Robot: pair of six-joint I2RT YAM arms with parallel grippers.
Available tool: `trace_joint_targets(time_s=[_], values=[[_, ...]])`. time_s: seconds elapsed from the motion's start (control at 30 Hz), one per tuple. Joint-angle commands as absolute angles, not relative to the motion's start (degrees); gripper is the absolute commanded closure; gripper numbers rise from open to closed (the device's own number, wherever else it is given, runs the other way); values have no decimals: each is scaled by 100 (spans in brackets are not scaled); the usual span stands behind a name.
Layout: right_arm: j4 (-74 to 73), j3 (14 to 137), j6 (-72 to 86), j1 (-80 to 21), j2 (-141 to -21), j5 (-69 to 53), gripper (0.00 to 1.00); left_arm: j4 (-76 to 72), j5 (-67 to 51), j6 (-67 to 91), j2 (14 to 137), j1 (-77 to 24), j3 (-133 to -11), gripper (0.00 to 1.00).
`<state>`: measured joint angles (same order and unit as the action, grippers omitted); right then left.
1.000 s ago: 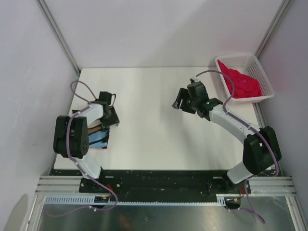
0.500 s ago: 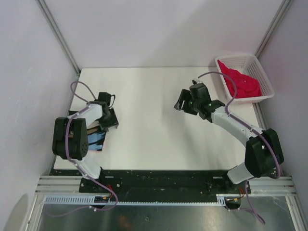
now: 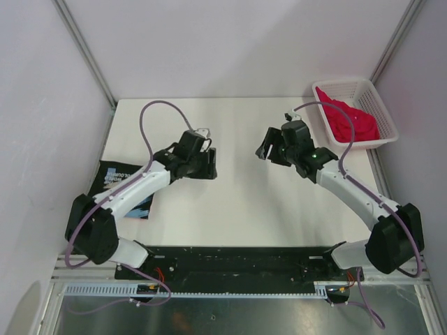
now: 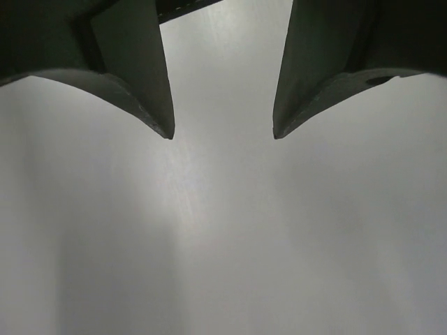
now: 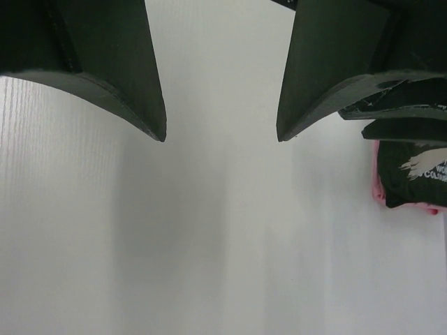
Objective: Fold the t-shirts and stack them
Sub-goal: Put the neatly folded tshirt into the corner of the board with both arms
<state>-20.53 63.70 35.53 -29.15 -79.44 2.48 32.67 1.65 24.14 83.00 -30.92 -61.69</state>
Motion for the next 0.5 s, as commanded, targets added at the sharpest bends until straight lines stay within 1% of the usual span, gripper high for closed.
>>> trace_joint_targets(time_s=[0.0, 0.17, 0.33, 0.47], values=[[-2283, 6399, 3552, -3099, -7482, 563, 30, 2640, 103, 2524, 7921, -3482, -6421, 34], [-2403, 6396, 3561, -3201, -7254, 686, 26, 2281, 119, 2478, 7640, -3559, -6297, 18], [-2429, 6402, 3534, -3225, -7143, 750, 24, 2248, 276, 2412, 7469, -3557, -6277, 11], [-2414, 6403, 3558, -3227, -7127, 753, 24, 2244, 285, 2406, 7428, -3559, -6305, 10]])
